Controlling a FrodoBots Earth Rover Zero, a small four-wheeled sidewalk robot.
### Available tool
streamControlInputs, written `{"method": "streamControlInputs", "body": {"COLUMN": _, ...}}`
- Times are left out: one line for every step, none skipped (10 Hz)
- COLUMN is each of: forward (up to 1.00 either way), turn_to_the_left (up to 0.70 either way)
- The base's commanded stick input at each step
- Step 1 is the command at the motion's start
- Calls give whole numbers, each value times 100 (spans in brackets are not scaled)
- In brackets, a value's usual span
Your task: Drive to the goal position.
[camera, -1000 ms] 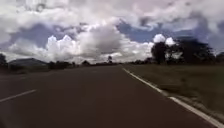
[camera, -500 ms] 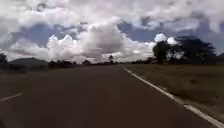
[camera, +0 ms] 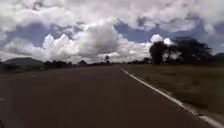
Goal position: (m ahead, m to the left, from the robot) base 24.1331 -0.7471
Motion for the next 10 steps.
{"method": "streamControlInputs", "body": {"forward": 100, "turn_to_the_left": 0}}
{"method": "streamControlInputs", "body": {"forward": 100, "turn_to_the_left": 0}}
{"method": "streamControlInputs", "body": {"forward": 100, "turn_to_the_left": 0}}
{"method": "streamControlInputs", "body": {"forward": 100, "turn_to_the_left": 0}}
{"method": "streamControlInputs", "body": {"forward": 100, "turn_to_the_left": 0}}
{"method": "streamControlInputs", "body": {"forward": 100, "turn_to_the_left": 0}}
{"method": "streamControlInputs", "body": {"forward": 100, "turn_to_the_left": 0}}
{"method": "streamControlInputs", "body": {"forward": 100, "turn_to_the_left": 0}}
{"method": "streamControlInputs", "body": {"forward": 100, "turn_to_the_left": 0}}
{"method": "streamControlInputs", "body": {"forward": 100, "turn_to_the_left": 0}}
